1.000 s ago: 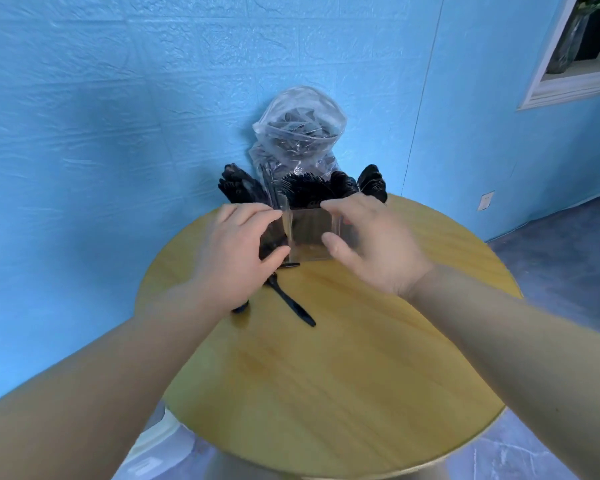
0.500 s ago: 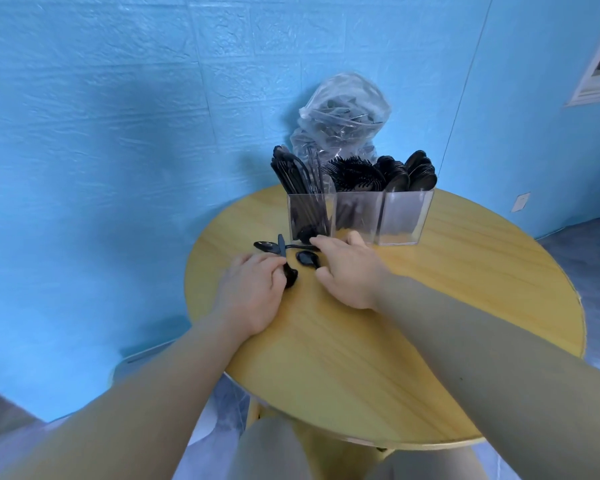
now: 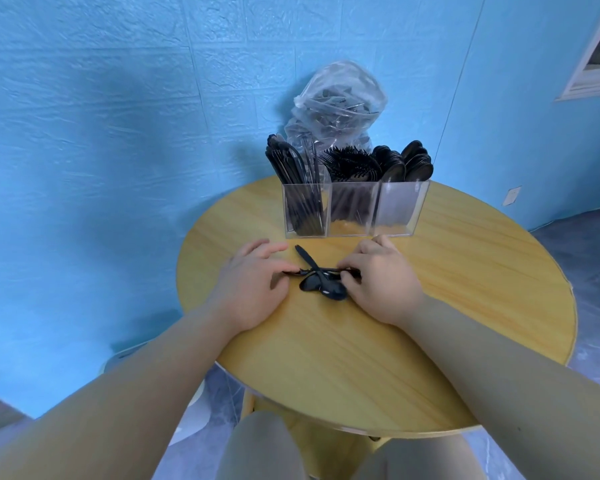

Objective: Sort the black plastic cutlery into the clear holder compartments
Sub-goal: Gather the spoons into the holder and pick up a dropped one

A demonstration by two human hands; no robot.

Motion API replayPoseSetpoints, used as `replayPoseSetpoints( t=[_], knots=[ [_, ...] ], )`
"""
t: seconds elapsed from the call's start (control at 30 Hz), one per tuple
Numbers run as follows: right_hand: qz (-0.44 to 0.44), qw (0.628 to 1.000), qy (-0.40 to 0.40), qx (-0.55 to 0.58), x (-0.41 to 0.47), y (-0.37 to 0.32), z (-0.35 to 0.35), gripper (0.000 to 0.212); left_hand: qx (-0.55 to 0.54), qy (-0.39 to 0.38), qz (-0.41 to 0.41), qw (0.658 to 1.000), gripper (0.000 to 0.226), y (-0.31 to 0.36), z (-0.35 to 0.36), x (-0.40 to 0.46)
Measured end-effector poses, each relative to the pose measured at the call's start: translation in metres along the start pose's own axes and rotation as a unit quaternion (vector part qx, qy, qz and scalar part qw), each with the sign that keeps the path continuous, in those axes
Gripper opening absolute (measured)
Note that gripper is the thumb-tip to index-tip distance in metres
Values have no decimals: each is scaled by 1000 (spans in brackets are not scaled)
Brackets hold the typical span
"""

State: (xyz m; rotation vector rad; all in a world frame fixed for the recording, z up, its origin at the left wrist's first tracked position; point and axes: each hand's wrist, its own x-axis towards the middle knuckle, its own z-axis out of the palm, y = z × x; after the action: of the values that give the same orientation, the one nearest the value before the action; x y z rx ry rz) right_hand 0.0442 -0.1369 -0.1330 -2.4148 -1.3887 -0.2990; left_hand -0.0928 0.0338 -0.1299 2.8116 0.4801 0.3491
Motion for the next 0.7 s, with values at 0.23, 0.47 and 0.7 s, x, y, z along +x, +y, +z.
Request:
replayPoseSetpoints(
  t=[0.23, 0.47, 0.7],
  knots=[
    [-39, 998, -29, 35, -5, -7, -8, 43, -16, 60, 22, 998, 42, 1, 2, -5],
    [-45, 998, 1, 37, -7, -4, -4, 27, -47, 15, 16, 999, 41, 5, 1, -6],
    [-22, 999, 5, 31, -6, -5, -4, 25, -77, 41, 22, 996, 39, 8, -1, -10]
  ],
)
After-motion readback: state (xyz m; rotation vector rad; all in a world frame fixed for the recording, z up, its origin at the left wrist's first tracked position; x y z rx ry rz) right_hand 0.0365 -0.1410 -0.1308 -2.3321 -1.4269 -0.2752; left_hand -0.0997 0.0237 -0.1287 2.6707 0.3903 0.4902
